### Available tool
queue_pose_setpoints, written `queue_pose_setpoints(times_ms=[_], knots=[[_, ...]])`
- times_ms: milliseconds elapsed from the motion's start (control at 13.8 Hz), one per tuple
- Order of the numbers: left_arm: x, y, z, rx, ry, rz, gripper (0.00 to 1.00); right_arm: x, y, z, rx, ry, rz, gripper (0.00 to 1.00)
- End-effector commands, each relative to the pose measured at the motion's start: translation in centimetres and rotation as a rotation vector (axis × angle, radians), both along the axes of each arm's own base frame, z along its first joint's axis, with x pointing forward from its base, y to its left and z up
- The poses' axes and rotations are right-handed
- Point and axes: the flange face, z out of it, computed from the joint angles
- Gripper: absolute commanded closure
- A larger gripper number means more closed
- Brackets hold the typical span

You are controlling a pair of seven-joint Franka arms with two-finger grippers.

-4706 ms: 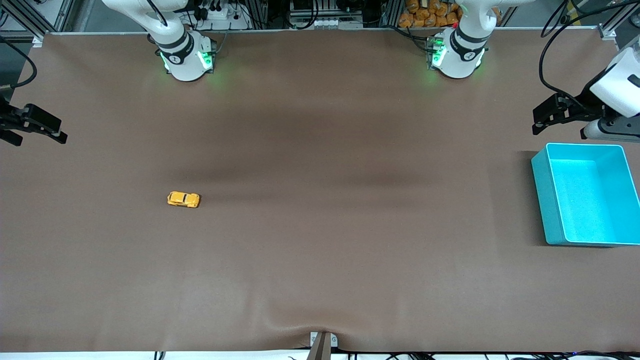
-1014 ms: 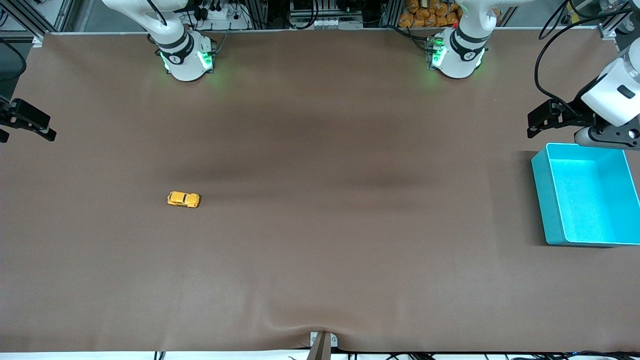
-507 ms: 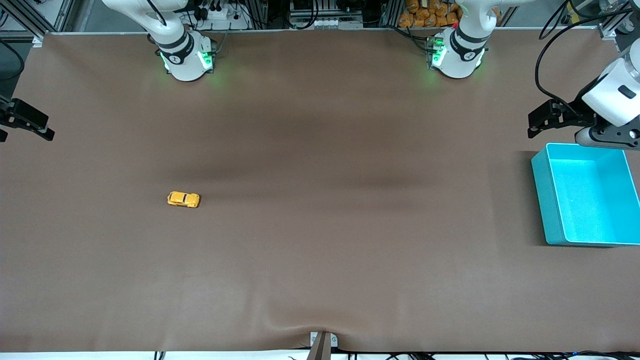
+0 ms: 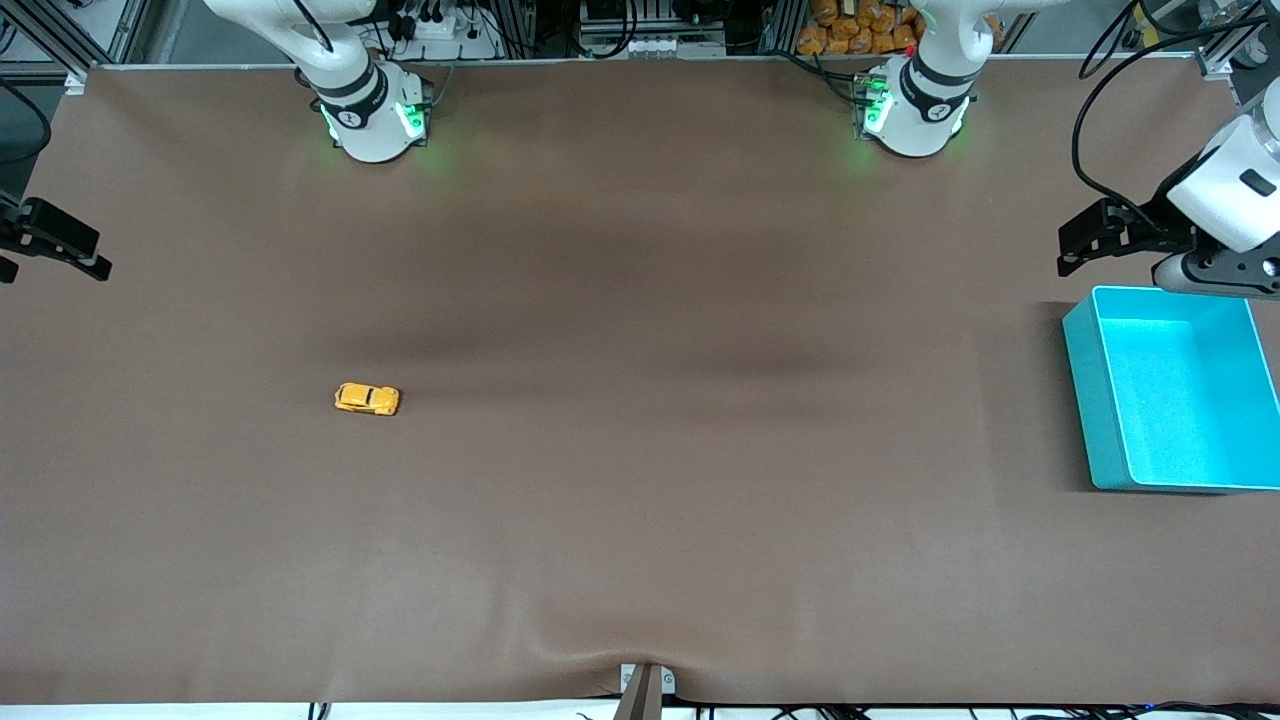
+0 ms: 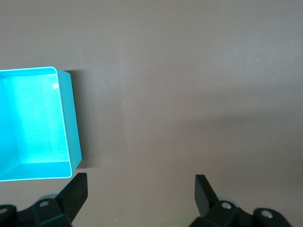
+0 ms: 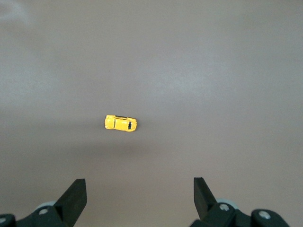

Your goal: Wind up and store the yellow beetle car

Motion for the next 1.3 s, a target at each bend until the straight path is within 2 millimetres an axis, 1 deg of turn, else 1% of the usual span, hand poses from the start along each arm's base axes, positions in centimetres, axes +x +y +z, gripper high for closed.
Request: queue_pose_setpoints(times_ms=[0, 145, 434, 652, 869, 1086, 1231], knots=[[-0.31, 0.58, 1.15, 0.017, -0.017, 0.018, 0.0, 0.14, -0.65, 0.44, -0.013, 0.002, -0.025, 0.0], [-0.15, 0.25, 0.74, 0.017, -0.01, 0.014, 0.0, 0.15, -0.57, 0.44, -0.013, 0.002, -0.023, 0.0], [-0.15, 0.25, 0.74, 0.017, -0.01, 0.014, 0.0, 0.13, -0.63, 0.43, -0.011, 0.003, -0.026, 0.0], [-0.02, -0.26, 0.4, 0.017, -0.004, 0.008, 0.0, 0.03, -0.45, 0.4, -0.01, 0.012, -0.023, 0.0], [-0.07, 0.17, 0.64, 0.016, -0.008, 0.01, 0.0, 0.14, -0.2, 0.15, -0.01, 0.018, -0.018, 0.0], [-0.04, 0.0, 0.48, 0.017, -0.005, 0.011, 0.0, 0.15, -0.25, 0.16, -0.007, 0.017, -0.021, 0.0], [-0.03, 0.09, 0.48, 0.017, -0.005, 0.013, 0.0, 0.16, 0.07, 0.08, -0.009, 0.02, -0.012, 0.0]])
